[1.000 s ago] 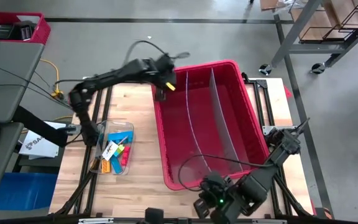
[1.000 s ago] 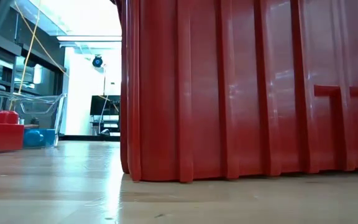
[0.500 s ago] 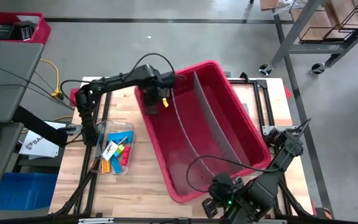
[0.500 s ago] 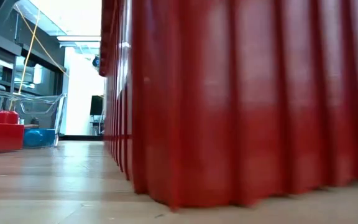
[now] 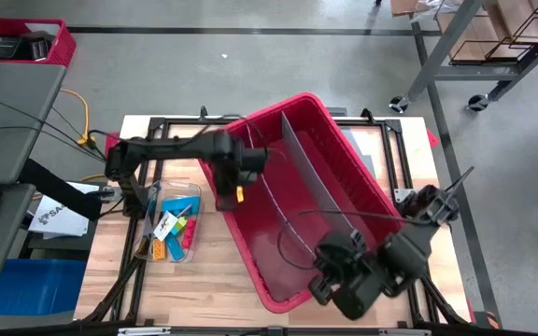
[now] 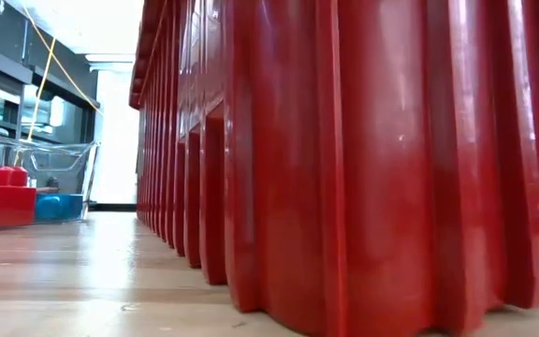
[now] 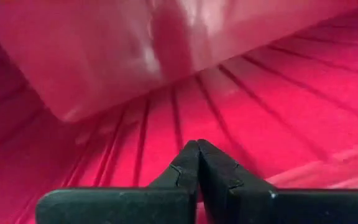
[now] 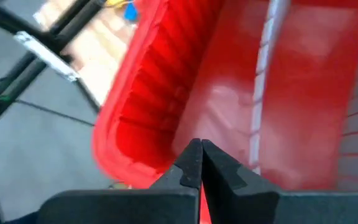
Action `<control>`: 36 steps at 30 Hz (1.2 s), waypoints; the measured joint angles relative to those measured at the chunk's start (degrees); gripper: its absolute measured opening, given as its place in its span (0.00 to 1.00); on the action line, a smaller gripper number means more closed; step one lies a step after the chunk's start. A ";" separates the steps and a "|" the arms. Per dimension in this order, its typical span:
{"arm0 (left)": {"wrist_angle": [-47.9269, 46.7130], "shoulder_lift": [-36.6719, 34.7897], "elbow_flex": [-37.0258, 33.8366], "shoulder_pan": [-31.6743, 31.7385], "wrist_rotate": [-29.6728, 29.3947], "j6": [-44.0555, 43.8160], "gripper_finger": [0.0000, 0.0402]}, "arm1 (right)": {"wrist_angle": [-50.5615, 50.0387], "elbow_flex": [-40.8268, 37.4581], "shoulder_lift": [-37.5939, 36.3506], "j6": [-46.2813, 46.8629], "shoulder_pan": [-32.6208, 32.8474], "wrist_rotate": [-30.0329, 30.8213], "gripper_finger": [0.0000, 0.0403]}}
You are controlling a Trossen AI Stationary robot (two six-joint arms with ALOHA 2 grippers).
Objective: Sort Items/Unsort Items
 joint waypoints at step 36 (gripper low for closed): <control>10.22 -11.18 1.94 -27.49 -9.41 1.47 0.00 | 2.16 -0.04 -0.30 -12.48 -8.55 -12.00 0.00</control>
